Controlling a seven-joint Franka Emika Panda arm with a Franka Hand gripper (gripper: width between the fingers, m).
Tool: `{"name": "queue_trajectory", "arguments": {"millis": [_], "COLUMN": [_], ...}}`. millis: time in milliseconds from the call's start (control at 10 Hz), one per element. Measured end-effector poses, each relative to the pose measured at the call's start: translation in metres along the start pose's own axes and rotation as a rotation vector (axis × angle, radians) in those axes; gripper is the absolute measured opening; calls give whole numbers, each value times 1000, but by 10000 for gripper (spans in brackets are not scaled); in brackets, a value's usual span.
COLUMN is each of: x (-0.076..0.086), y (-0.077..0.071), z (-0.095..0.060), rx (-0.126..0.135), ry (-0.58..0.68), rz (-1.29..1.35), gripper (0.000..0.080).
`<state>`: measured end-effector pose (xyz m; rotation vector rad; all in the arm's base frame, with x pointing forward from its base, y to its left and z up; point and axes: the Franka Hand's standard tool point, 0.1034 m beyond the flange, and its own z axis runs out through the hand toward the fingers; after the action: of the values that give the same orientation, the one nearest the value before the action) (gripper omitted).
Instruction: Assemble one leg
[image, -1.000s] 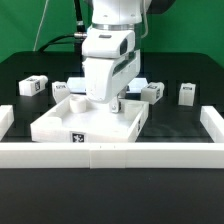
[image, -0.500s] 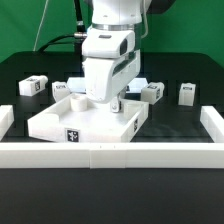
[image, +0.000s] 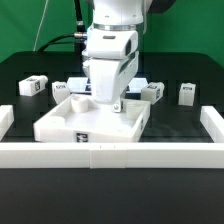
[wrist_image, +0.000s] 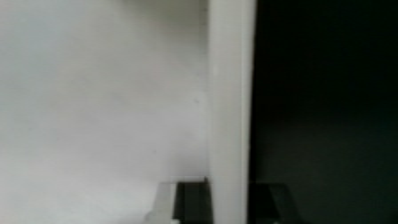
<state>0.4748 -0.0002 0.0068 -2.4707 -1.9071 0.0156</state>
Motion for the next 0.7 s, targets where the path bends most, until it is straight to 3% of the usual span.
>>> {"name": "queue_trajectory", "arguments": {"millis": [200,700], "x": [3,3], "y": [1,1], "z": [0,0], "rx": [15,14], "ry": [-4,-4], "rz": [-68,-84], "gripper": [58,59]}}
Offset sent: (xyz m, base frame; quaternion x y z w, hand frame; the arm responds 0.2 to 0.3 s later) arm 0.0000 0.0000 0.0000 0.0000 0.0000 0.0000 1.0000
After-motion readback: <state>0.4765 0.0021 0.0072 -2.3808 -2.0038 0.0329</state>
